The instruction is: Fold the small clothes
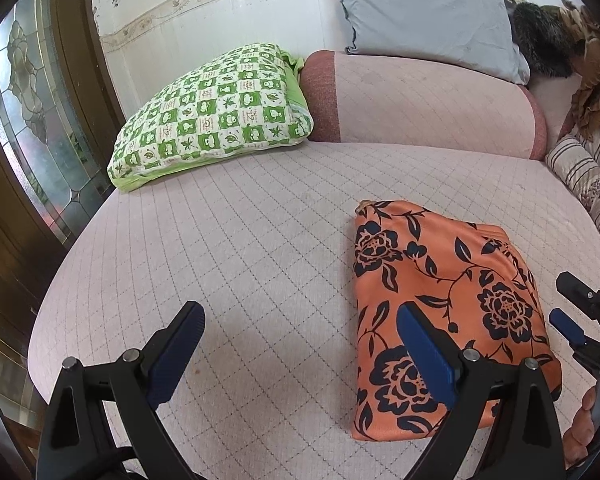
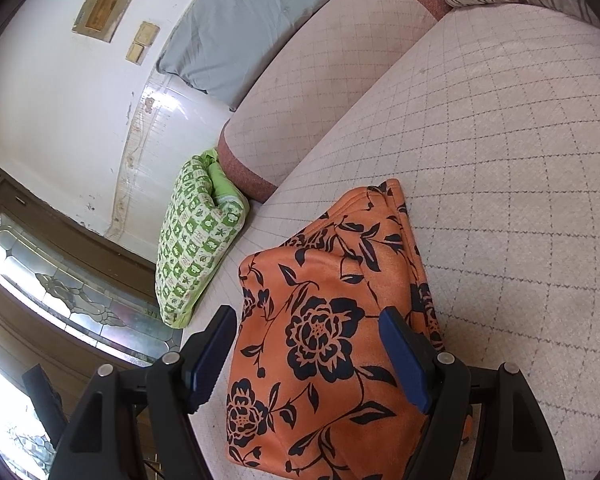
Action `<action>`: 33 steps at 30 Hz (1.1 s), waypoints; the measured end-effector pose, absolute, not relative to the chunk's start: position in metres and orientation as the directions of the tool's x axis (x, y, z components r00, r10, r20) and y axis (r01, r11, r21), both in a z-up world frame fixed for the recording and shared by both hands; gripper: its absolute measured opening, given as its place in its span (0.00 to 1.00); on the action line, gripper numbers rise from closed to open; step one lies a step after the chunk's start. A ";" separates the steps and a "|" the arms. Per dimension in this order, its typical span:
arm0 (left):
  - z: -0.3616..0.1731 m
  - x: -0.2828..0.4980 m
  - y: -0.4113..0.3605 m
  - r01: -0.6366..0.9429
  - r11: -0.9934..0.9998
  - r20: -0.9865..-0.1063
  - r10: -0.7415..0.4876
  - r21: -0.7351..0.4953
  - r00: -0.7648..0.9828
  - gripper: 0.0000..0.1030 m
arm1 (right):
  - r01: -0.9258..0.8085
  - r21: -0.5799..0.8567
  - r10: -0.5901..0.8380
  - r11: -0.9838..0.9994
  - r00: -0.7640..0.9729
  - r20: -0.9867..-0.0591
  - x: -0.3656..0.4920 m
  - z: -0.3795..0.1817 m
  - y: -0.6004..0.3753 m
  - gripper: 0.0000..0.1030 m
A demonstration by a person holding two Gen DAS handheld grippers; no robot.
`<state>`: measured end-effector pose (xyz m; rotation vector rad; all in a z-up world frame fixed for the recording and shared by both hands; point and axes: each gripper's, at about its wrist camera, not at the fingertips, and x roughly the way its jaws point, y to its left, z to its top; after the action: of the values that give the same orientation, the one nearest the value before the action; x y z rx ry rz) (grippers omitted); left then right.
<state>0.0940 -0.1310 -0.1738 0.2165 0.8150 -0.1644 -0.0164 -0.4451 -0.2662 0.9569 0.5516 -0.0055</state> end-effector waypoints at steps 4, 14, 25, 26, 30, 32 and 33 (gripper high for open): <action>-0.173 0.094 -0.137 0.235 0.962 -0.734 -0.062 0.136 0.676 0.94 | 0.241 0.775 0.240 0.584 0.861 -0.449 -0.015 -0.267 -0.445 0.75; -0.168 0.093 -0.149 0.255 0.955 -0.727 -0.066 0.153 0.683 0.94 | 0.239 0.786 0.249 0.570 0.861 -0.443 -0.015 -0.269 -0.448 0.75; -0.167 0.091 -0.150 0.262 0.952 -0.726 -0.067 0.158 0.684 0.94 | 0.240 0.787 0.252 0.568 0.860 -0.444 -0.015 -0.269 -0.447 0.75; -0.167 0.091 -0.151 0.263 0.951 -0.727 -0.067 0.160 0.684 0.94 | 0.240 0.786 0.251 0.569 0.860 -0.444 -0.015 -0.269 -0.447 0.75; -0.167 0.091 -0.153 0.272 0.949 -0.728 -0.071 0.163 0.682 0.94 | 0.239 0.788 0.254 0.568 0.860 -0.443 -0.015 -0.269 -0.447 0.75; -0.168 0.091 -0.155 0.275 0.946 -0.728 -0.069 0.168 0.682 0.94 | 0.240 0.789 0.253 0.566 0.860 -0.443 -0.014 -0.269 -0.447 0.75; -0.168 0.092 -0.156 0.277 0.946 -0.728 -0.070 0.169 0.682 0.94 | 0.240 0.789 0.253 0.566 0.860 -0.443 -0.014 -0.270 -0.447 0.75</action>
<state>0.0915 -0.1560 -0.1681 0.2765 0.7990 -0.1971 -0.0142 -0.4469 -0.2695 0.9836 0.5581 0.0081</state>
